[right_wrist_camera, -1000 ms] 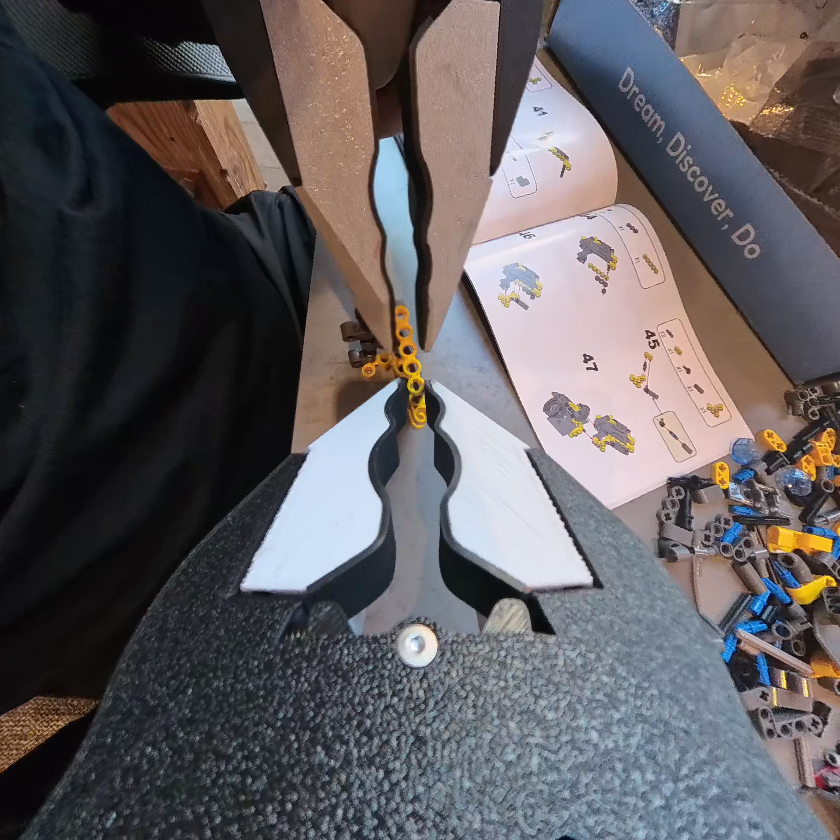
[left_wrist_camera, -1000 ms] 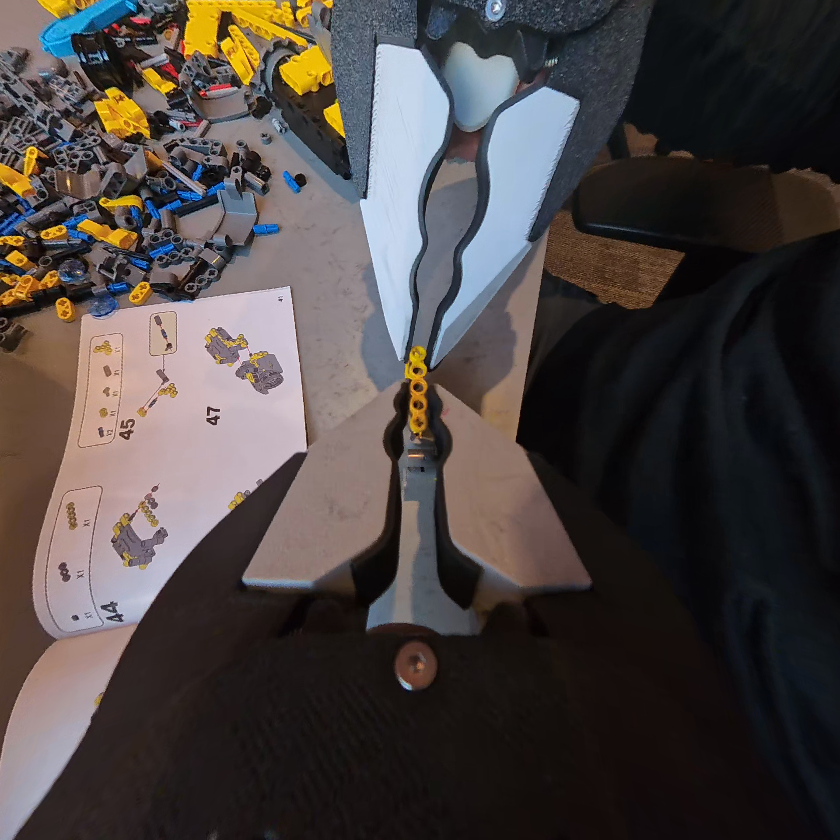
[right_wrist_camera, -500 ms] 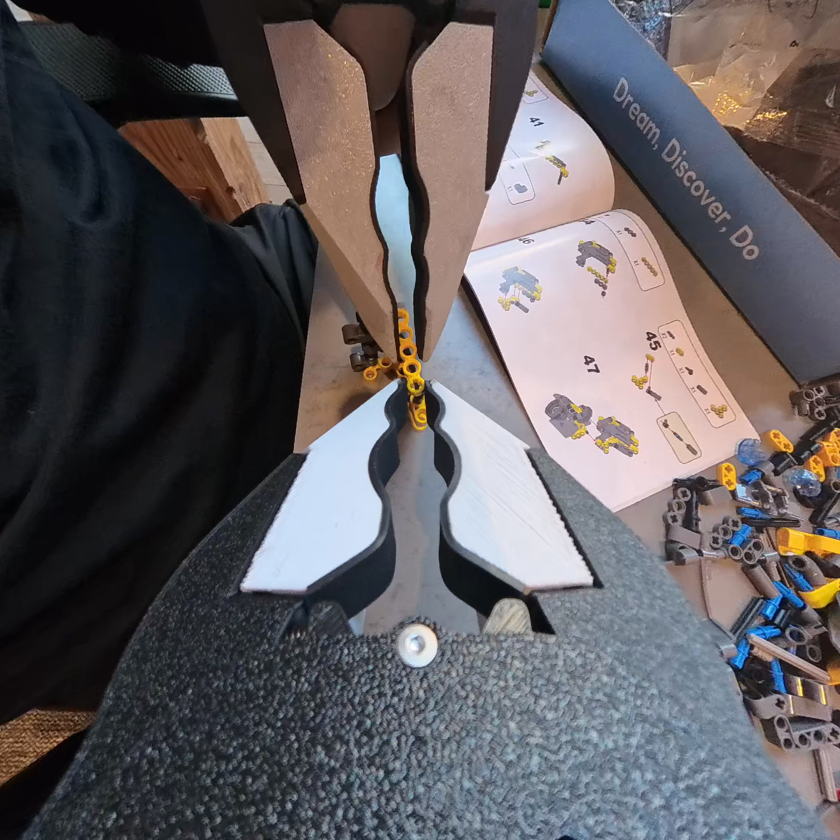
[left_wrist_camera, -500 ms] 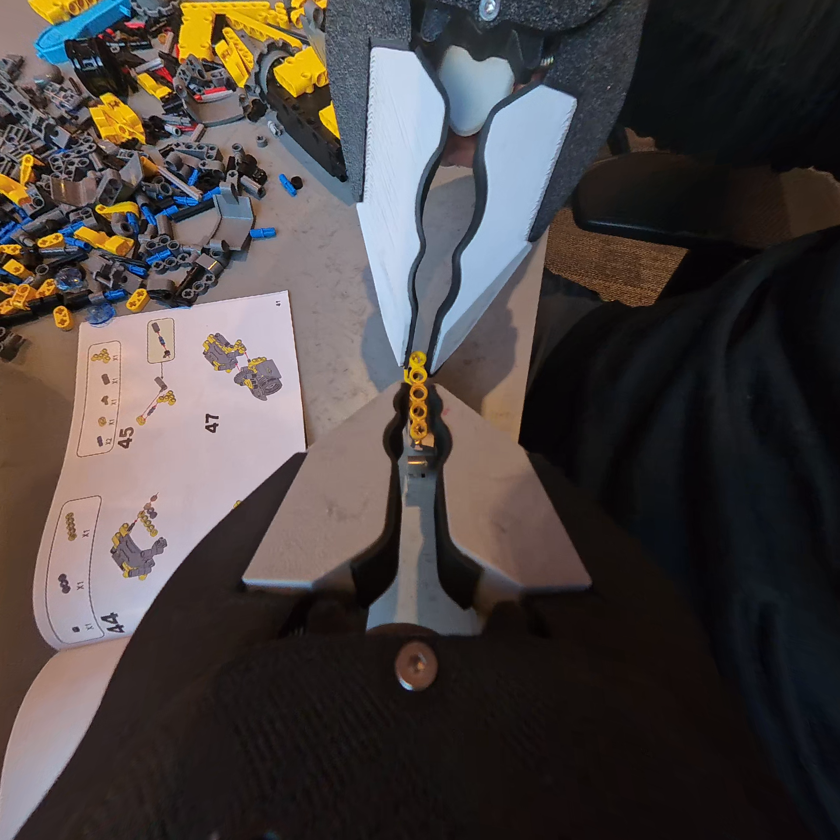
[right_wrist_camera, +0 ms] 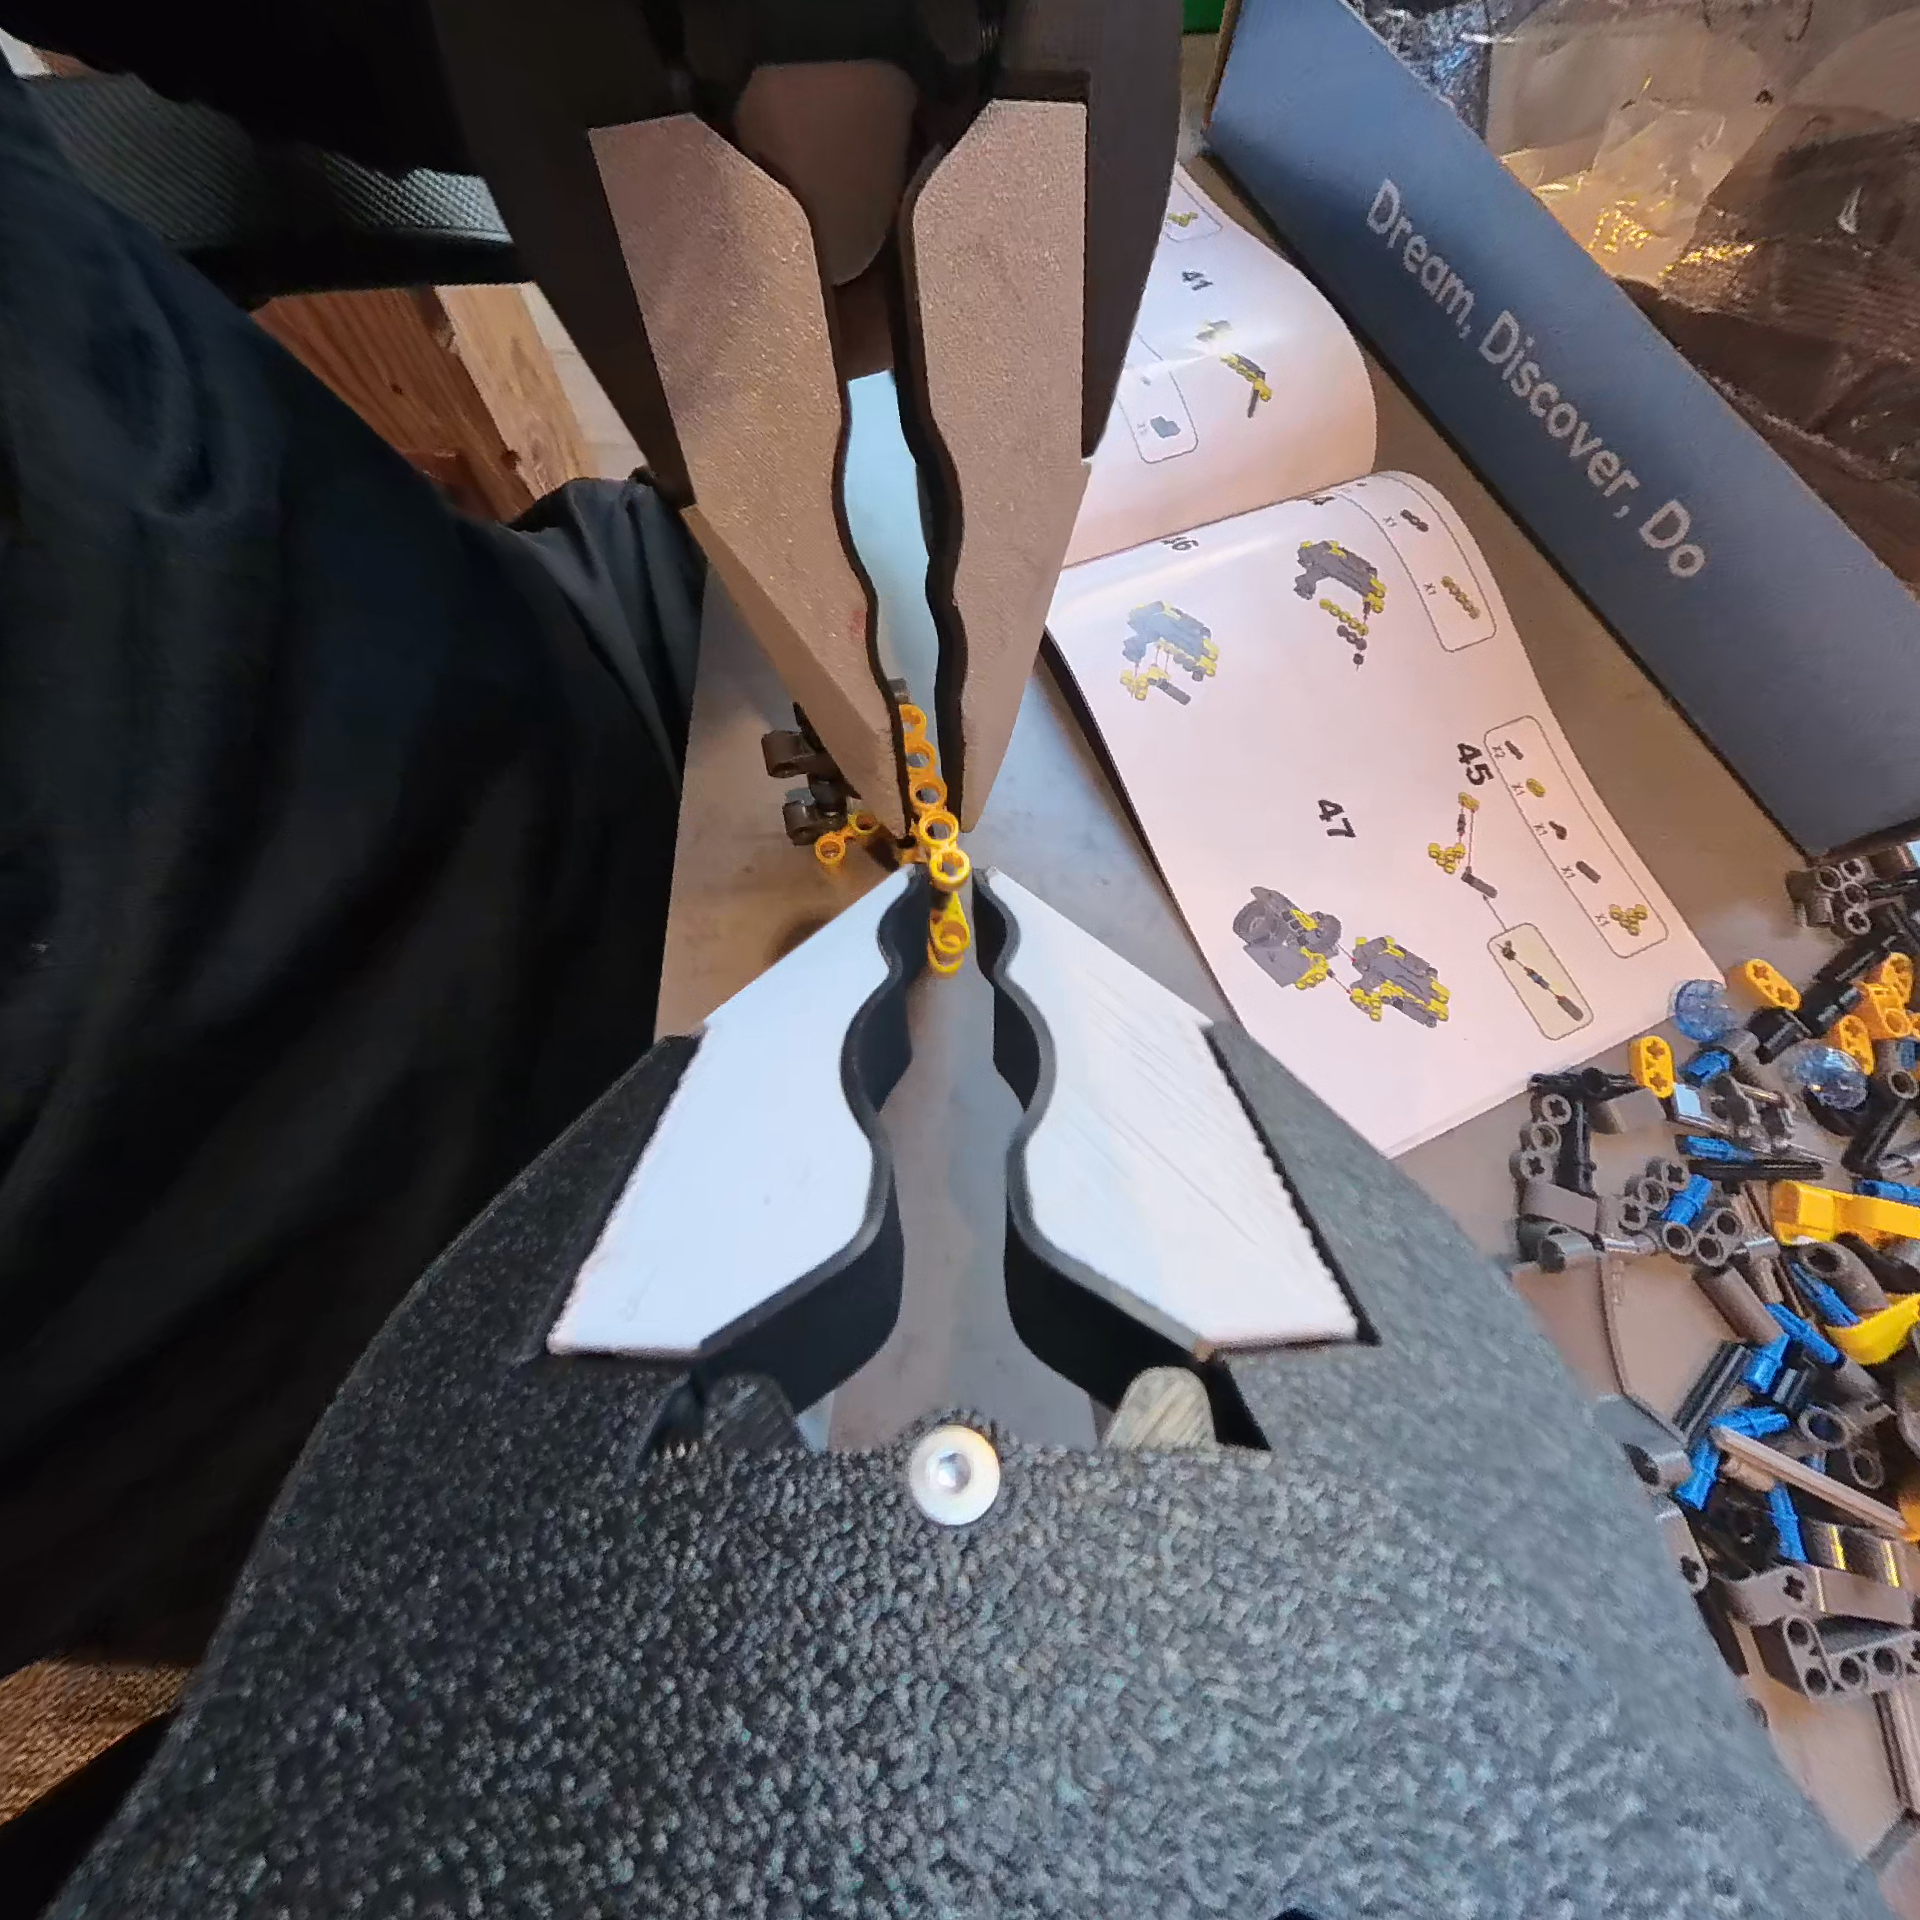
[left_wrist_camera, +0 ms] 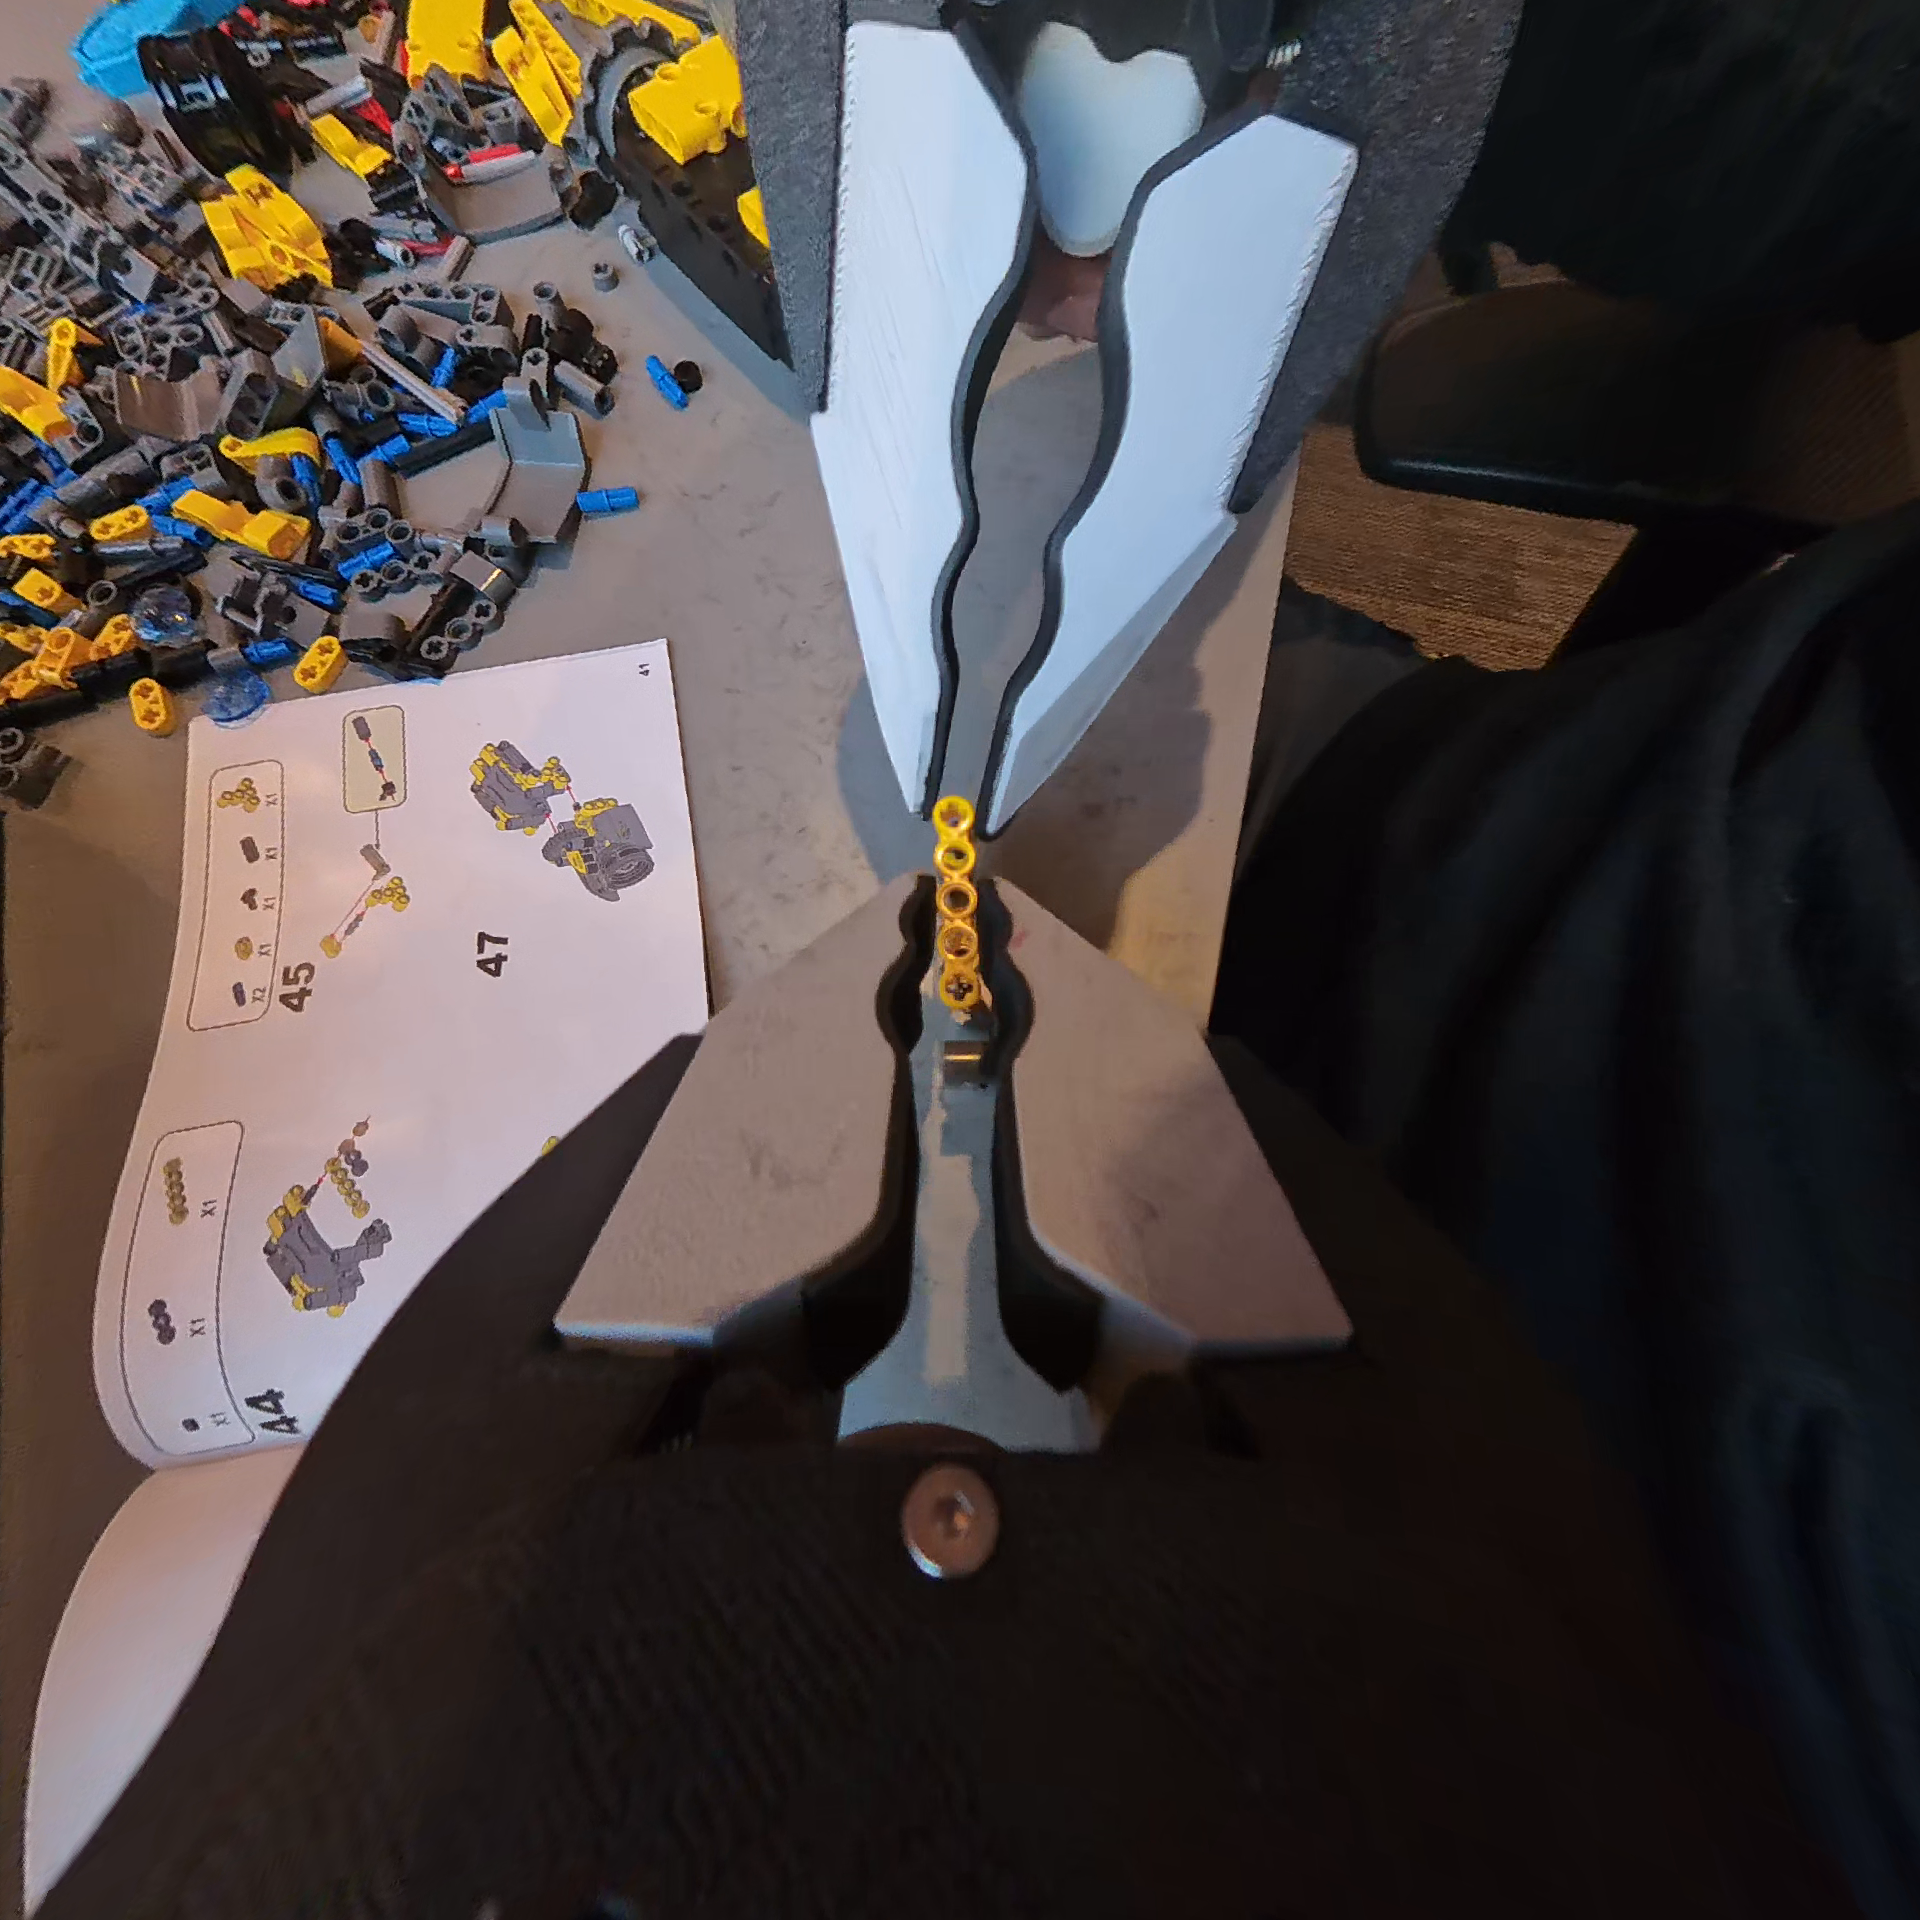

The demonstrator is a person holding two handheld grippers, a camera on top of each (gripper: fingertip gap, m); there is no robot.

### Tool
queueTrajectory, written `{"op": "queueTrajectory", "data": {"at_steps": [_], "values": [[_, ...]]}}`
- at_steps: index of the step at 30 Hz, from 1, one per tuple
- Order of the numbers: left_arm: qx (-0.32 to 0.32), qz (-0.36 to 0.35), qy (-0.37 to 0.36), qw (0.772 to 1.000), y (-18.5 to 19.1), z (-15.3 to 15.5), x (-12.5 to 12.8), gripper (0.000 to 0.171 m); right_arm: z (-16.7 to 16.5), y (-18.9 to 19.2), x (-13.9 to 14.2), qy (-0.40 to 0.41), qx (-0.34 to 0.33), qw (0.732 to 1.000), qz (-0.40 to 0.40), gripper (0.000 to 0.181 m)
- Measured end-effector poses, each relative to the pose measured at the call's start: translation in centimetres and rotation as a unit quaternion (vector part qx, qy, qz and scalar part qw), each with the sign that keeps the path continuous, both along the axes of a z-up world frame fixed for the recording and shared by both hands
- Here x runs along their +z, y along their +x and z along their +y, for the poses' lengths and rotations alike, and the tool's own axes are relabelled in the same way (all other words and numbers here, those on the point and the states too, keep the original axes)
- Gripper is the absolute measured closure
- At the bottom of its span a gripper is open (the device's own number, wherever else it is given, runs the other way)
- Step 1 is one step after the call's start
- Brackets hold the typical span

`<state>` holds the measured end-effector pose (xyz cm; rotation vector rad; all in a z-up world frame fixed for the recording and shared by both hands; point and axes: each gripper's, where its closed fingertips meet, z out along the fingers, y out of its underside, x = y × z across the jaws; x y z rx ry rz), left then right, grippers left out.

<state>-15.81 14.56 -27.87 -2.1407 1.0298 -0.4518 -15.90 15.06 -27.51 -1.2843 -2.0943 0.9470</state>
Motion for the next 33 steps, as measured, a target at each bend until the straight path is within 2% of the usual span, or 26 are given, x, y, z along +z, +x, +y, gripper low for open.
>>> {"op": "queueTrajectory", "data": {"at_steps": [33], "values": [[-0.003,0.009,-0.013,1.000,0.02,-0.05,-0.27,0.167,-0.12,0.03,-0.45,0.024,0.025,0.999,-0.002,0.175]]}}
